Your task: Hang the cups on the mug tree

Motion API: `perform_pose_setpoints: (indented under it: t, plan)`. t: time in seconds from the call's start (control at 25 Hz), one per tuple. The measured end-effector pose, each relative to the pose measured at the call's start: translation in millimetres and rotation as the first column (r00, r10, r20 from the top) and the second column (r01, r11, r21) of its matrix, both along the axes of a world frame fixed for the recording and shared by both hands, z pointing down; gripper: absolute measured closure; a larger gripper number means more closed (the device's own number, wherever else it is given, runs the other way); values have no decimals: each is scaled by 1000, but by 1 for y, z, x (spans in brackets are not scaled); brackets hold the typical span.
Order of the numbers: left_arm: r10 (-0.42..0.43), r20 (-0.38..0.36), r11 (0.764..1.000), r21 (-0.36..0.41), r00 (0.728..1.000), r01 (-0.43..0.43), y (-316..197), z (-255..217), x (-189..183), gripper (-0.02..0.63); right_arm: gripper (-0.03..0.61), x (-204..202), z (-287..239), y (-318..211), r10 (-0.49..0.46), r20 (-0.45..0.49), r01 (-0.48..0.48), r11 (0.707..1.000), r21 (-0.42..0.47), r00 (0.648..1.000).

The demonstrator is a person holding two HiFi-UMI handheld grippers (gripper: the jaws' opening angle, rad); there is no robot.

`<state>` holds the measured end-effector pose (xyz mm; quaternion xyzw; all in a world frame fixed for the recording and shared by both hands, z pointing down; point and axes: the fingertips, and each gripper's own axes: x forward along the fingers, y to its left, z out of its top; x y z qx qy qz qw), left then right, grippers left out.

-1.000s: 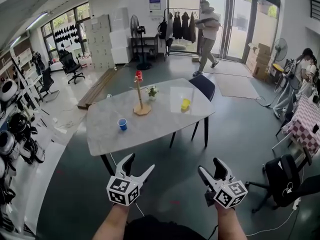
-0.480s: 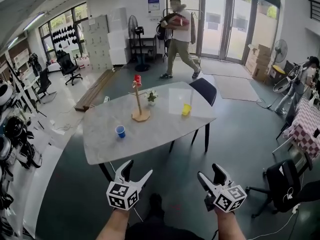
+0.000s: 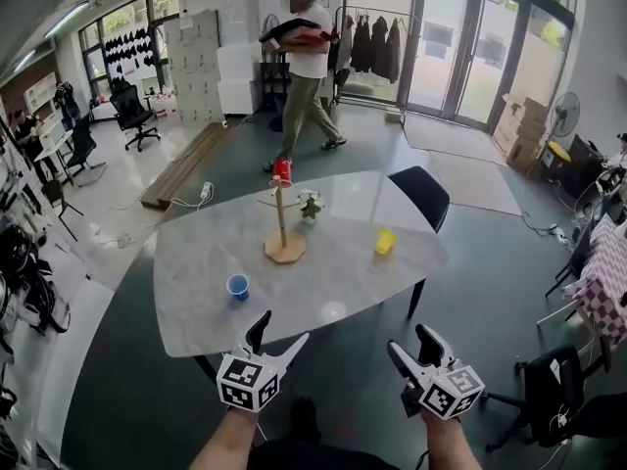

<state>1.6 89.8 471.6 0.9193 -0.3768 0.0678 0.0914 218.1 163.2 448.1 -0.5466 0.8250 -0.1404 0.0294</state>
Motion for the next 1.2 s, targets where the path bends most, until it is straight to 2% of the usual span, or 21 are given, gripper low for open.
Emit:
perform_pose_setpoints:
  t: [0.28,0.56,0.88,1.2]
  plan:
    - [-19,-9,999,30,1000,20,-94,-21,-30,255,260,-25,-23,-99,-19,-16,20,1000,22,1000]
    - [-60,-9,998,33,998,60,-150,-28,-44,255,261,-46,-26,-165,-97,-26,98,995,9,995]
    - [-163,29,987,5,986,163,-209,-21,-28,256,261,-29,-11,-251,-209,20,210,978,-5,978]
    - [-284,54,959,7,957,284,-245,-28,2,256,261,-8,-4,-316,-361,44,362,932,-17,932]
